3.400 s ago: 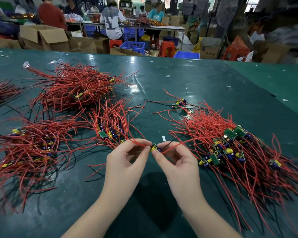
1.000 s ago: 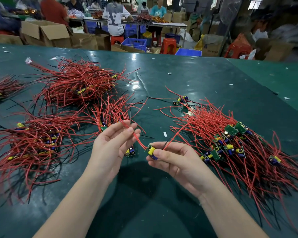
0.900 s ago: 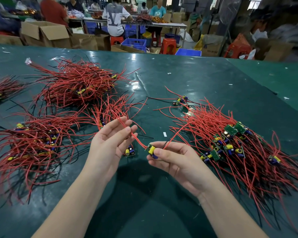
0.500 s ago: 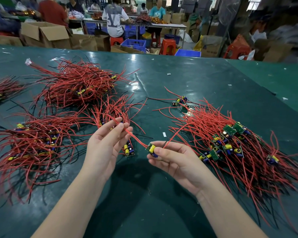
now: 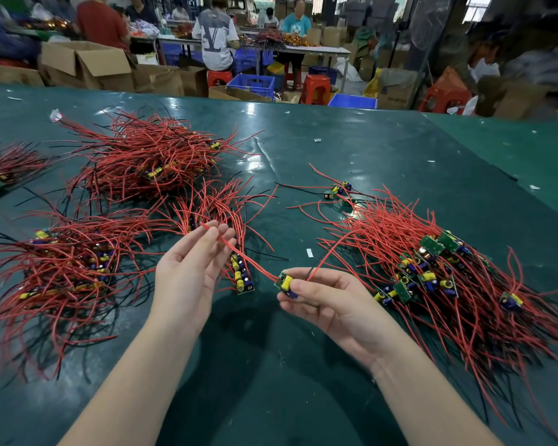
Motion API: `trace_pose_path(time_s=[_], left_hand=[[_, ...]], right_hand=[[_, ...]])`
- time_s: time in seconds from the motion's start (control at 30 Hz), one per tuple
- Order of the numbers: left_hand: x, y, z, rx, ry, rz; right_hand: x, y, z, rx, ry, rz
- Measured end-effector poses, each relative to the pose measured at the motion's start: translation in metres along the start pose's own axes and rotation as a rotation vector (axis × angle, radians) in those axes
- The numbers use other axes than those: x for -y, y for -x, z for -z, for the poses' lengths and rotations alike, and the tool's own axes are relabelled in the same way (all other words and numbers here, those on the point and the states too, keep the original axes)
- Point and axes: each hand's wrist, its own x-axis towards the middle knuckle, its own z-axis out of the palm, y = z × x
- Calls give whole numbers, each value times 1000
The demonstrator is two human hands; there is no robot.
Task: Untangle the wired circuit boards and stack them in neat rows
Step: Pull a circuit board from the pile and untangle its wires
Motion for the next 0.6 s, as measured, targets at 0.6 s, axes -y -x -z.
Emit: trace_pose_path(time_s=[0.6], left_hand=[[0, -2, 2, -121, -92, -116]], right_hand=[[0, -2, 2, -10, 12, -6]])
